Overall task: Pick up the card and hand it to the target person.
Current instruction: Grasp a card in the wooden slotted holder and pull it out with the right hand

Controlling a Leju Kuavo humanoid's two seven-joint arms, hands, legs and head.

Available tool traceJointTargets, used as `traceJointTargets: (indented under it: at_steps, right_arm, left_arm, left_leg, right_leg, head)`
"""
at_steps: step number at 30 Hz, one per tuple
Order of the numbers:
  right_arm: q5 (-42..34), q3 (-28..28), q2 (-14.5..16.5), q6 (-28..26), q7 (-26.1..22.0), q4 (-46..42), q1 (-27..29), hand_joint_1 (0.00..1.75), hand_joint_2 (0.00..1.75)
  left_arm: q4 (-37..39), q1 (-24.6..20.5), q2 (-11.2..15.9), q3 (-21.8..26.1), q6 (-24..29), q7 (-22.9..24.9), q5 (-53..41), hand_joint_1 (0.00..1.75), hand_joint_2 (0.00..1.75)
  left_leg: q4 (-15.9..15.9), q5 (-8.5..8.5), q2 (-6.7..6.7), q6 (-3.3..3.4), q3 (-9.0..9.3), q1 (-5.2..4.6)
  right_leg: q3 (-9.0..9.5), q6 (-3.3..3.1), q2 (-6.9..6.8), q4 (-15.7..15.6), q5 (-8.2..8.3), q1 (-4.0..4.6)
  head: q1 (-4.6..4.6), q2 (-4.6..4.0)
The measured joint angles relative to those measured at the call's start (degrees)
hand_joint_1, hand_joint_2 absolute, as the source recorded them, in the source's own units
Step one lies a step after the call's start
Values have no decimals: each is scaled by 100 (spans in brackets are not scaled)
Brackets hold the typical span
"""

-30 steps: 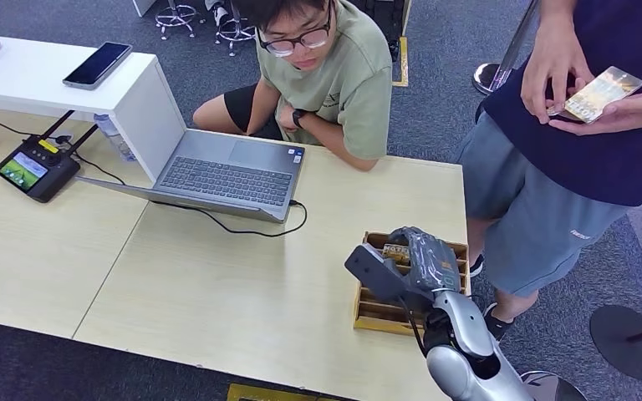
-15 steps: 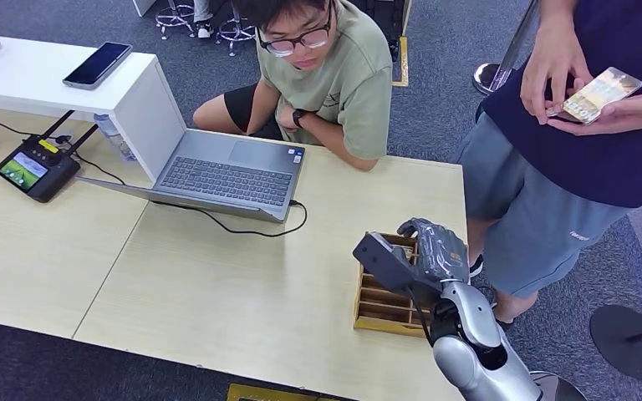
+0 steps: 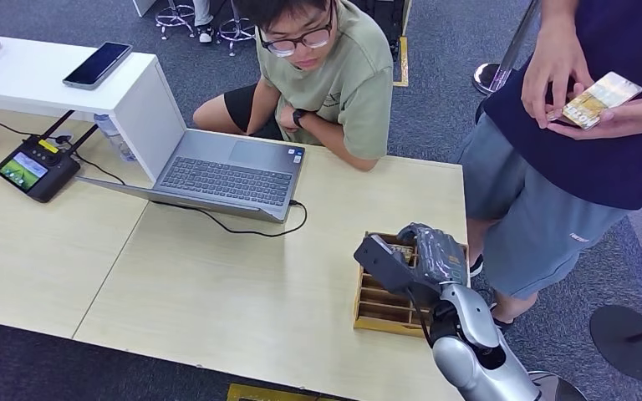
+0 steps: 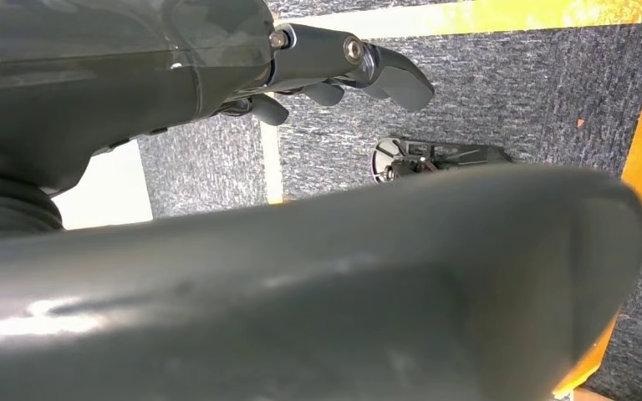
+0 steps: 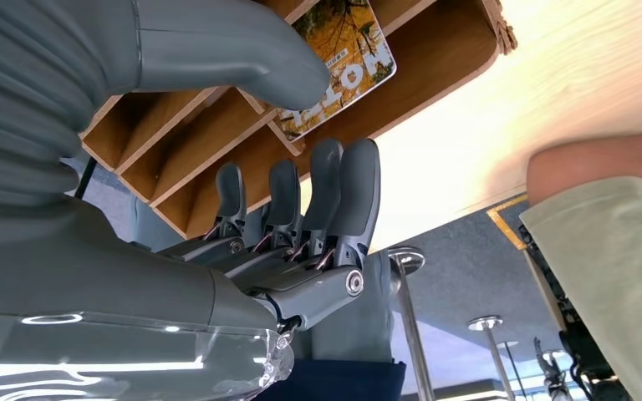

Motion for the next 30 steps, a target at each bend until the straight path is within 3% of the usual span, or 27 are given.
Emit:
traceJointTargets:
  at_steps: [8,19,30]
  right_arm:
    - [-30,61,0,-74,-57,92,-1,107,175]
    - [-93,125,8,-133,-92,185,-20,85,175]
    - [-103,244,33,-155,-121,214,-111,95,175]
  left_arm:
    - [0,0,0,0,0,2,0,0,0]
    - [0,0,0,0,0,15,0,0,0]
    - [0,-1,0,0,0,14,2,0,0]
  left_leg:
    - [0,0,0,0,0,0]
    - [0,0,0,0,0,0]
    - [0,0,0,0,0,0]
  right_leg:
    - [0,0,0,0,0,0]
    - [1,0,0,0,0,0]
    - [1,0,0,0,0,0]
  head:
    - [0,0]
    - [0,0]
    - [0,0]
